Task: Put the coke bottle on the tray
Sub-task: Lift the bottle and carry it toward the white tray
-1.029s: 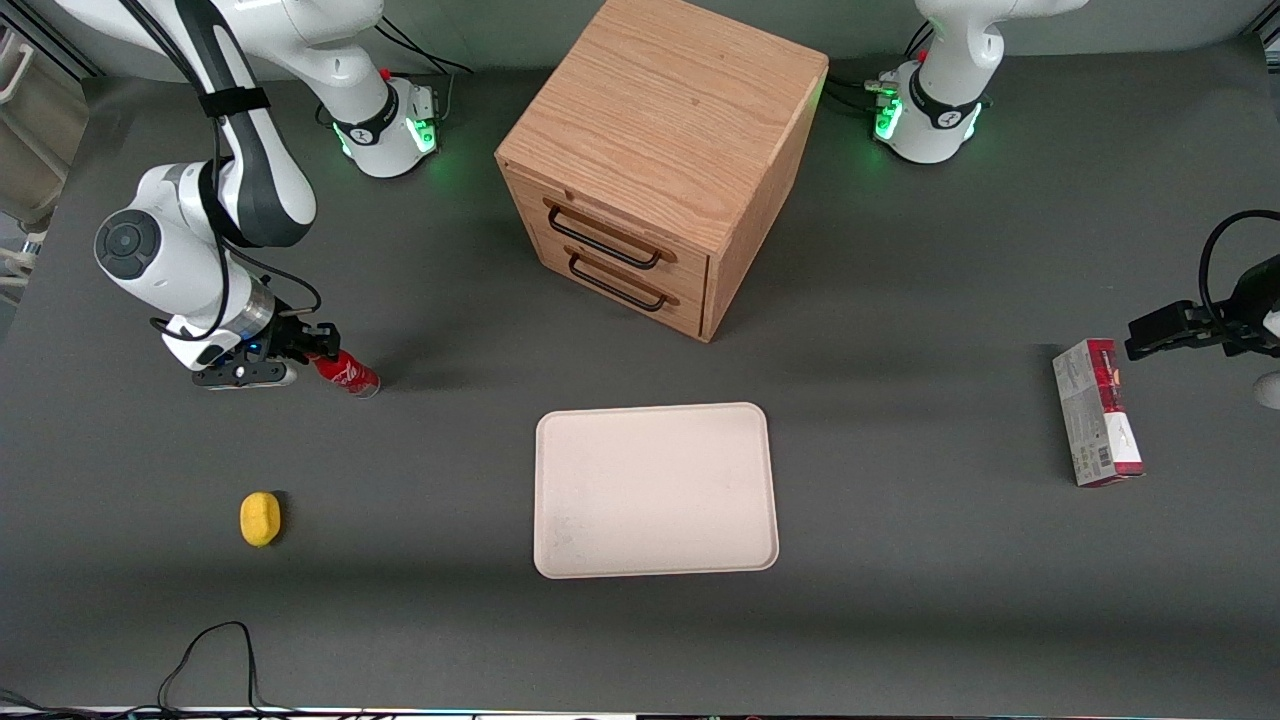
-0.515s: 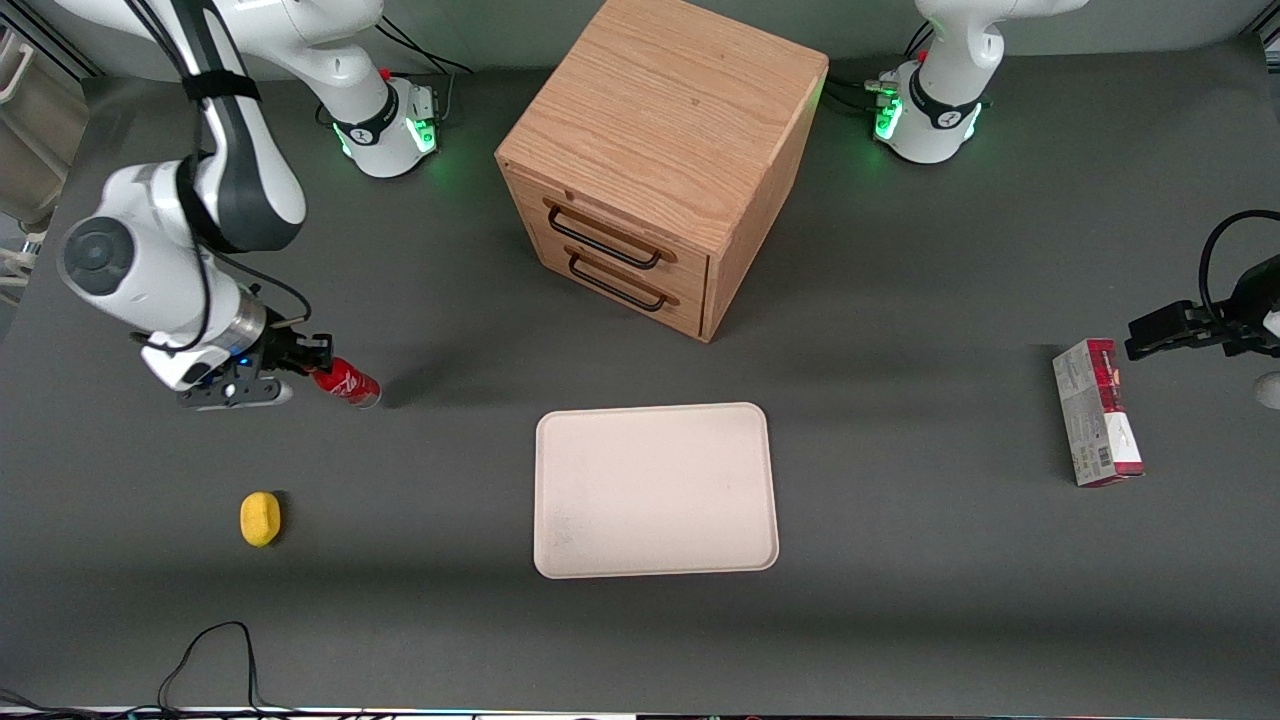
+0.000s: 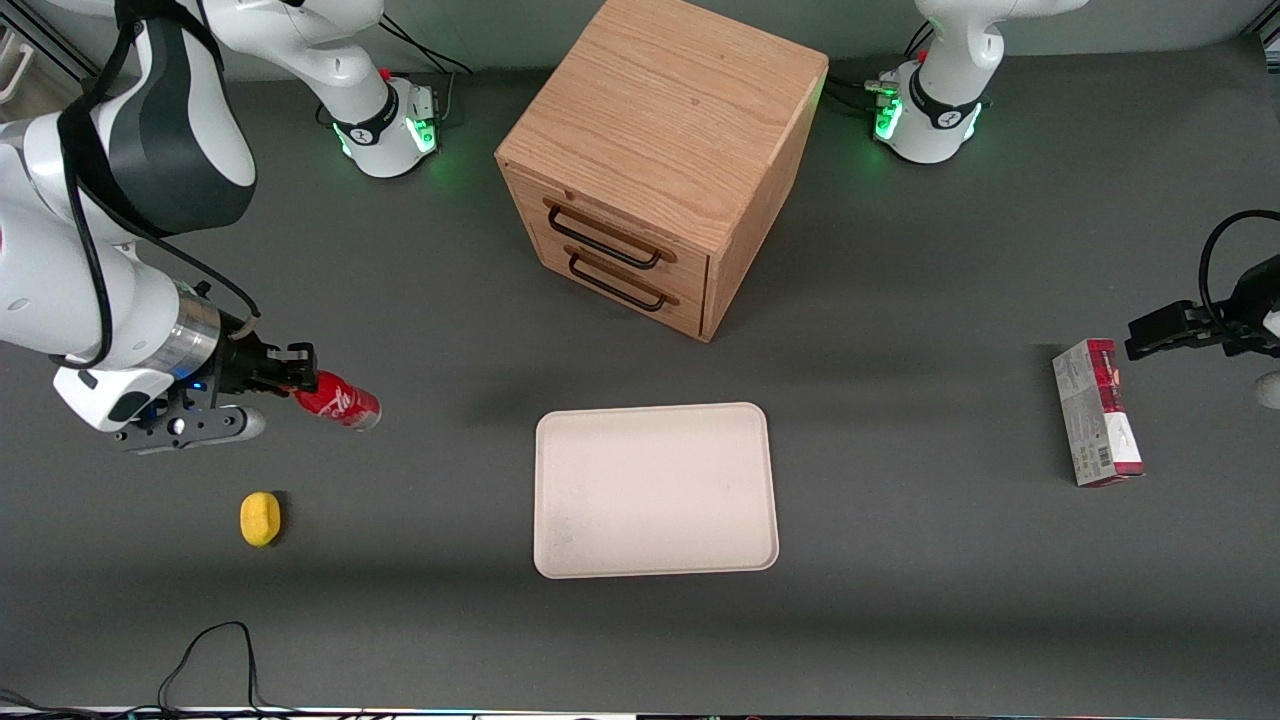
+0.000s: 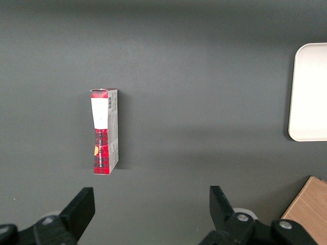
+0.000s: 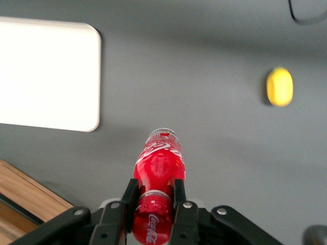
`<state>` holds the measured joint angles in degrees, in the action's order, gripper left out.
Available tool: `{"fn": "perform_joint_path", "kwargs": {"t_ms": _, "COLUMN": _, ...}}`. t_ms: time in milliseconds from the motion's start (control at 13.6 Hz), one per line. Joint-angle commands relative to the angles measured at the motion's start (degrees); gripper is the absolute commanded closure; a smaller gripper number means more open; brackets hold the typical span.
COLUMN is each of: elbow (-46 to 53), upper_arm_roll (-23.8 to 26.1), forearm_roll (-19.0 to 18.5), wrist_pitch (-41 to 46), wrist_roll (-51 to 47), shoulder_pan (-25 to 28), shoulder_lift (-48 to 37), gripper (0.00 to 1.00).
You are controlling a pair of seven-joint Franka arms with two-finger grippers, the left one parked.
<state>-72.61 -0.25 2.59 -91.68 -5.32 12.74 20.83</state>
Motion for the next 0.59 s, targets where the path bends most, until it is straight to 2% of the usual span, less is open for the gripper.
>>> {"fn": "perform_joint_path", "kwargs": {"t_ms": 0, "elbow": 16.50, "upper_arm_roll": 4.54, "forearm_roll": 0.67, "wrist_pitch": 2.82, "wrist_roll": -4.43, "shoulder_pan": -0.08, "shoulder_lift": 11.57, "gripper": 1.00}}
{"fn": "perform_joint_path", "kwargs": {"t_ms": 74, "elbow": 18.98, "upper_arm_roll": 7.26, "forearm_roll": 0.58, "wrist_pitch": 1.52, "wrist_roll": -4.35, "shoulder_pan": -0.08, "shoulder_lift": 14.73, "gripper": 1.00}}
{"fn": "perform_joint_path", "kwargs": {"t_ms": 221, "elbow": 20.14, "upper_arm_roll": 11.92, "forearm_roll": -1.26, "wrist_pitch": -6.45, "wrist_roll": -4.25, "shoulder_pan": 0.27, "shoulder_lift": 20.02, "gripper": 1.00}}
{"fn": "perform_joint_path", "kwargs": {"t_ms": 515, "elbow": 20.14, "upper_arm_roll": 14.58, "forearm_roll": -6.88, "wrist_pitch": -21.24, "wrist_roll": -4.52, "shoulder_pan": 2.81, "shoulder_lift": 28.20, "gripper": 1.00}}
